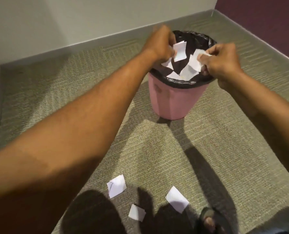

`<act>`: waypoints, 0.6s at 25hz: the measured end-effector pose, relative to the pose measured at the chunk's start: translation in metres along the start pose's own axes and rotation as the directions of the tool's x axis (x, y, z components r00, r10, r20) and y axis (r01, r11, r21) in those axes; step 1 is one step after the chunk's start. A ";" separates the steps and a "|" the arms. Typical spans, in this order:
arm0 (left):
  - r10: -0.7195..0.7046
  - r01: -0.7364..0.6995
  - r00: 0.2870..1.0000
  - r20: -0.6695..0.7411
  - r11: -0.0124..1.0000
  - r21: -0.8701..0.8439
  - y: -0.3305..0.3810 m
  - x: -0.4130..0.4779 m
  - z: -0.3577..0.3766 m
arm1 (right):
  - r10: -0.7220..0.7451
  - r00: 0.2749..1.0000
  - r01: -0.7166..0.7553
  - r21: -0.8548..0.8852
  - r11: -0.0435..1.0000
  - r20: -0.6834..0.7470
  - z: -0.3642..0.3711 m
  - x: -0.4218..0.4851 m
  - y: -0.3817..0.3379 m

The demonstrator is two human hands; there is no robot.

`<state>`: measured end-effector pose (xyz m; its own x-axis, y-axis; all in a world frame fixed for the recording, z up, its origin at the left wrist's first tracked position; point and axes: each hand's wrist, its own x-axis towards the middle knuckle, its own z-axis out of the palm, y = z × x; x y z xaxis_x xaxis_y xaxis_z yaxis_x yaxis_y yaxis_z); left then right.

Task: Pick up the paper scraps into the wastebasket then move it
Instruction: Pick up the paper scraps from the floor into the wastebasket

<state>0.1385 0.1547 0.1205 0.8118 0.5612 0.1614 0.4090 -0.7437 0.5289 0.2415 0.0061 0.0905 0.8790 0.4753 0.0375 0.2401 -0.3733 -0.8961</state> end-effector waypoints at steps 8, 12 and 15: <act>0.030 -0.016 0.999 0.041 0.956 -0.294 -0.014 -0.016 0.008 | -0.049 0.992 0.045 0.042 0.998 0.118 0.005 -0.014 -0.005; 0.090 -0.106 0.994 -0.059 0.923 -0.371 -0.028 -0.050 0.007 | -0.309 0.927 0.289 0.121 0.950 0.210 -0.002 -0.075 0.015; -0.009 -0.149 0.933 -0.360 0.901 -0.408 -0.057 -0.086 0.018 | -0.267 0.845 0.261 0.079 0.962 0.463 0.018 -0.126 0.062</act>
<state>0.0525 0.1421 0.0614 0.6039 0.6608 0.4458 0.0774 -0.6052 0.7923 0.1378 -0.0628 0.0225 0.4877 0.8705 0.0661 0.4276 -0.1722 -0.8874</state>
